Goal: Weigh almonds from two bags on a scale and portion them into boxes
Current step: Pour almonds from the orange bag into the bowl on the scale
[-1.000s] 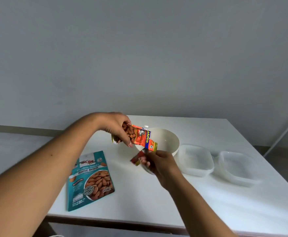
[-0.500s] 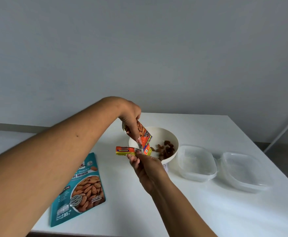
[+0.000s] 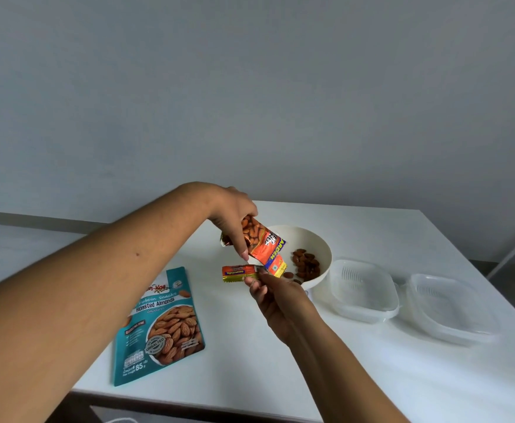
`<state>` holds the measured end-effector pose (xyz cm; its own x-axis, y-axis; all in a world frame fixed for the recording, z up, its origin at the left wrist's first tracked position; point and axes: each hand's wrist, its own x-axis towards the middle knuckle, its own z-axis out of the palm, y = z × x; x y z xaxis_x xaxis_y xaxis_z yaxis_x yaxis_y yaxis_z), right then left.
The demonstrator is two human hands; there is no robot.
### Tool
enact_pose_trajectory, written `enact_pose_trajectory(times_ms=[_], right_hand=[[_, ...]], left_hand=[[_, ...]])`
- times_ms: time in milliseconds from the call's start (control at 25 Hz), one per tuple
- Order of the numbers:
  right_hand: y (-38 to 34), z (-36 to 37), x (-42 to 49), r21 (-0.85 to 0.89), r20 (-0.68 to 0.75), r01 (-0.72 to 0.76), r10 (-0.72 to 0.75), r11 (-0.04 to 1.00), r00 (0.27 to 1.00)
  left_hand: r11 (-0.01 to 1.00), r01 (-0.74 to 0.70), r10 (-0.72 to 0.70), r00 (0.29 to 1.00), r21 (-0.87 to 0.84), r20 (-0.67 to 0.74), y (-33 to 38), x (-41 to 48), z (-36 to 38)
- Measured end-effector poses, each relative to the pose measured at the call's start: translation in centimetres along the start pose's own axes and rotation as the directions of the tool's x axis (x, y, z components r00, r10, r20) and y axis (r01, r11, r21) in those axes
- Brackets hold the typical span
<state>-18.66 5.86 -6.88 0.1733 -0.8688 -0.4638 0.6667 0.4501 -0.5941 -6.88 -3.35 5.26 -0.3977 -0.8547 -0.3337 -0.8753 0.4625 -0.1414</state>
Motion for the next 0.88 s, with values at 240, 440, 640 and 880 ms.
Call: enact_pose_trajectory(times_ms=[240,440,640,880], right_hand=[[0.4,0.5,-0.5,0.012,0.002,0.009,-0.009,1.0,1.0],[-0.6,0.9,-0.9,-0.179,0.045,0.155,-0.149,0.972,0.988],[-3.2,0.6,-1.4,-0.635,0.168,0.469,-0.483,0.614,0.859],[-2.3,1.1,-2.3,-0.4,0.17,0.474,-0.445,0.784,0.879]], left_hand=[[0.998,0.013,-0.01,0.999,0.055,-0.043,0.6,-0.4,-0.1],[0.987,0.069,-0.086,0.989,-0.145,-0.12,-0.1,-4.1,0.1],[0.746,0.057,-0.249,0.948,-0.663,-0.199,-0.3,-7.4,6.1],[0.5,0.028,-0.498,0.827,-0.866,-0.261,3.1,-9.0,13.2]])
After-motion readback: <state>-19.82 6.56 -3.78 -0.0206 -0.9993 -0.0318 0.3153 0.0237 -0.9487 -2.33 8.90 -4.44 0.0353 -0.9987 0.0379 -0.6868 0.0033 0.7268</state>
